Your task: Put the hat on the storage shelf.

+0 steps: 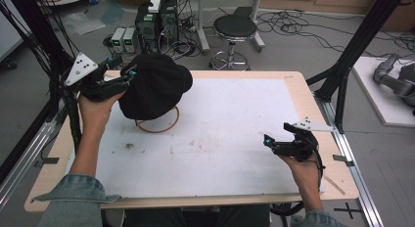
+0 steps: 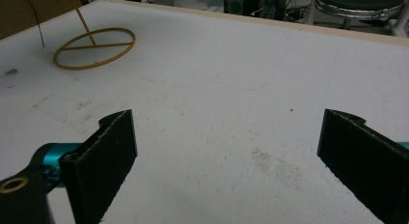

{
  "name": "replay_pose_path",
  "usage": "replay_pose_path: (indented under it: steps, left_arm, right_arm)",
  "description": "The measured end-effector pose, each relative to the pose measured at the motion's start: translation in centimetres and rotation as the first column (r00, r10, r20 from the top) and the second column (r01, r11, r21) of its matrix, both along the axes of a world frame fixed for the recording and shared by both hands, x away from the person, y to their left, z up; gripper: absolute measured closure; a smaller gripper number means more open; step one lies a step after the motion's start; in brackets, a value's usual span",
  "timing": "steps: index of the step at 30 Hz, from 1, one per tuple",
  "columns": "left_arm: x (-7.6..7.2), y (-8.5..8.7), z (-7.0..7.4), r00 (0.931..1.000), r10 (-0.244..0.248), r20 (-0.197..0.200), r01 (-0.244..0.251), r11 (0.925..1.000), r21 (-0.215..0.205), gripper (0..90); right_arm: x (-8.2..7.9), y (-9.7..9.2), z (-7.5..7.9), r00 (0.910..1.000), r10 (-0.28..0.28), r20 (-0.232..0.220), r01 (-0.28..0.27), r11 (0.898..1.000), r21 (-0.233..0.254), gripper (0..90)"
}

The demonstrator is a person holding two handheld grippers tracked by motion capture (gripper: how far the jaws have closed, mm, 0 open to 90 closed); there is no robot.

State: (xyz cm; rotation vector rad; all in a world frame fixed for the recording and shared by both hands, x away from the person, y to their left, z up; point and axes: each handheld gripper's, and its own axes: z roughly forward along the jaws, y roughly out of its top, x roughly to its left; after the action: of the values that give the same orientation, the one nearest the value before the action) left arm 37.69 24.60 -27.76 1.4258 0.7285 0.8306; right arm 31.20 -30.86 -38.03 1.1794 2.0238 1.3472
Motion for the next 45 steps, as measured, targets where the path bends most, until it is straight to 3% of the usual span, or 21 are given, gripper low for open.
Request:
replay_pose_path:
  steps: [11,22,28,45]
  left_arm:
    - [-3.2,3.0,-1.6,0.9977,0.067,0.0,-0.067,0.9977,-0.008,34.8]
    - [-5.3,4.9,-4.3,0.9932,0.103,-0.054,-0.104,0.9943,-0.022,33.3]
    - [-6.6,5.7,-5.8,0.9898,0.12,-0.076,-0.121,0.9926,-0.01,33.1]
    - [-9.8,7.1,-11.0,0.9781,0.142,-0.152,-0.145,0.9895,-0.006,32.7]
  right_arm:
    - [0.4,0.1,0.0,1.0,0.0,-0.002,0.0,1.0,0.001,6.4]
    - [0.6,0.1,0.0,1.0,0.003,-0.001,-0.003,1.0,0.005,6.4]
    - [0.6,0.1,0.0,1.0,0.0,-0.004,0.0,1.0,0.01,6.4]
    - [1.2,0.8,-0.1,0.9999,0.015,-0.002,-0.015,1.0,0.001,6.3]
